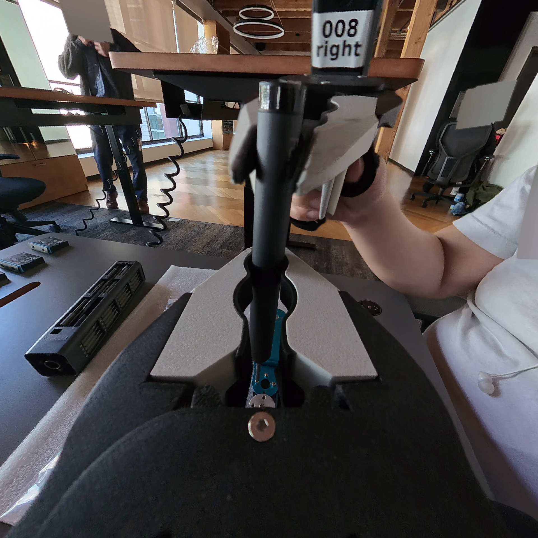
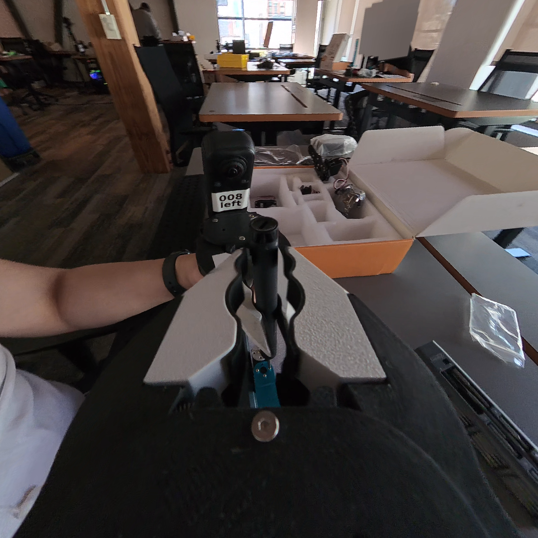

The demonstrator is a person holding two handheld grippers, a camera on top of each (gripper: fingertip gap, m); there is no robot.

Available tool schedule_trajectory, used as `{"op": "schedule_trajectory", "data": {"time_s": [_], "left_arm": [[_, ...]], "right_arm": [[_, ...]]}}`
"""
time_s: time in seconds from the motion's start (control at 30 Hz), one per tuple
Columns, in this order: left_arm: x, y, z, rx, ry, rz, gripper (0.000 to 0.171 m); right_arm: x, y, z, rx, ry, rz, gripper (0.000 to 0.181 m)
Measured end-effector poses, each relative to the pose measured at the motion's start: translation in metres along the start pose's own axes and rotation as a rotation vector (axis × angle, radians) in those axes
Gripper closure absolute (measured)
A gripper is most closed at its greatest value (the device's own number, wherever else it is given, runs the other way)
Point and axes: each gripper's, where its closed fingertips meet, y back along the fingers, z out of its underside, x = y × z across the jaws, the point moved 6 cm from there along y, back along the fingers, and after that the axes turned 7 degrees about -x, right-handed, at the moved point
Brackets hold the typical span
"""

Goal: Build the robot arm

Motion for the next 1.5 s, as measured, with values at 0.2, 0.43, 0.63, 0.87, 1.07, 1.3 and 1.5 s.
{"op": "schedule_trajectory", "data": {"time_s": [0.2, 0.43, 0.63, 0.87, 1.07, 1.3, 1.5], "left_arm": [[-0.001, 0.001, 0.001, 0.005, -0.001, 0.008, 0.161], [0.002, -0.001, 0.001, 0.001, -0.018, -0.004, 0.16], [0.003, -0.001, 0.001, -0.001, -0.008, 0.006, 0.161], [0.002, 0.0, 0.001, -0.001, -0.001, 0.009, 0.162], [0.002, 0.0, 0.001, 0.004, 0.004, 0.016, 0.161], [0.002, 0.0, 0.001, 0.002, 0.004, 0.014, 0.161], [0.002, 0.001, 0.001, -0.006, 0.01, 0.02, 0.156]], "right_arm": [[0.01, -0.001, 0.001, -0.058, 0.043, -0.19, 0.162], [0.0, 0.003, 0.003, -0.048, 0.114, -0.074, 0.164], [-0.003, 0.003, 0.002, -0.082, 0.05, -0.02, 0.164], [0.013, 0.013, -0.021, -0.017, 0.088, -0.213, 0.137], [0.02, 0.006, -0.015, -0.043, 0.086, -0.41, 0.132], [0.011, -0.006, -0.007, -0.135, 0.172, -0.384, 0.164], [0.011, -0.006, -0.007, -0.168, 0.172, -0.357, 0.164]]}}
